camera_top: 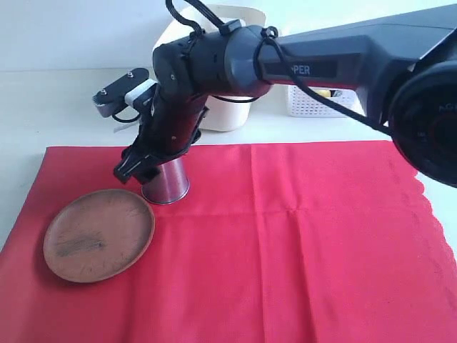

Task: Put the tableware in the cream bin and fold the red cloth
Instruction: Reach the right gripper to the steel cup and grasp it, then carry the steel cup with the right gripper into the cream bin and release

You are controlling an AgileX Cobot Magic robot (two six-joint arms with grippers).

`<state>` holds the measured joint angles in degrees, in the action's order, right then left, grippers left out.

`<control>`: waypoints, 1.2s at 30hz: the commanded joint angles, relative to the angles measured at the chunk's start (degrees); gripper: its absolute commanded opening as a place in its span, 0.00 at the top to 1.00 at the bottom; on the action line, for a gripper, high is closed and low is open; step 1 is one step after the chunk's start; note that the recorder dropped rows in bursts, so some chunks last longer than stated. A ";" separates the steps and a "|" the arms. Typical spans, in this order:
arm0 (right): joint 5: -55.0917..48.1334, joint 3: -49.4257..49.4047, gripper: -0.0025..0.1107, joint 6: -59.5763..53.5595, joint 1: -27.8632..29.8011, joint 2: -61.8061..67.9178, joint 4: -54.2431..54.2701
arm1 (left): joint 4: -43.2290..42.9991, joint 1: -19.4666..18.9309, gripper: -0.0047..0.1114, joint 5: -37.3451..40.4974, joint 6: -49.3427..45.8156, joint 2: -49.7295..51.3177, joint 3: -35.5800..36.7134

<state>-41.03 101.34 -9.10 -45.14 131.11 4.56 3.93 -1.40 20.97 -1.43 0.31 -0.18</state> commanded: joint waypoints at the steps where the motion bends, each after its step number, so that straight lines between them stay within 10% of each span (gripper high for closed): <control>1: -0.94 -0.04 0.93 0.78 0.27 -1.59 -0.52 | -0.04 0.36 0.95 -0.71 0.04 -0.31 0.18; 36: 16.85 7.89 0.98 16.01 15.66 -11.39 -6.70 | -0.04 0.36 0.95 -0.71 0.04 -0.31 0.18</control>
<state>-25.99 108.81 6.89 -29.66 118.33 -1.76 3.93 -1.40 20.97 -1.43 0.31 -0.18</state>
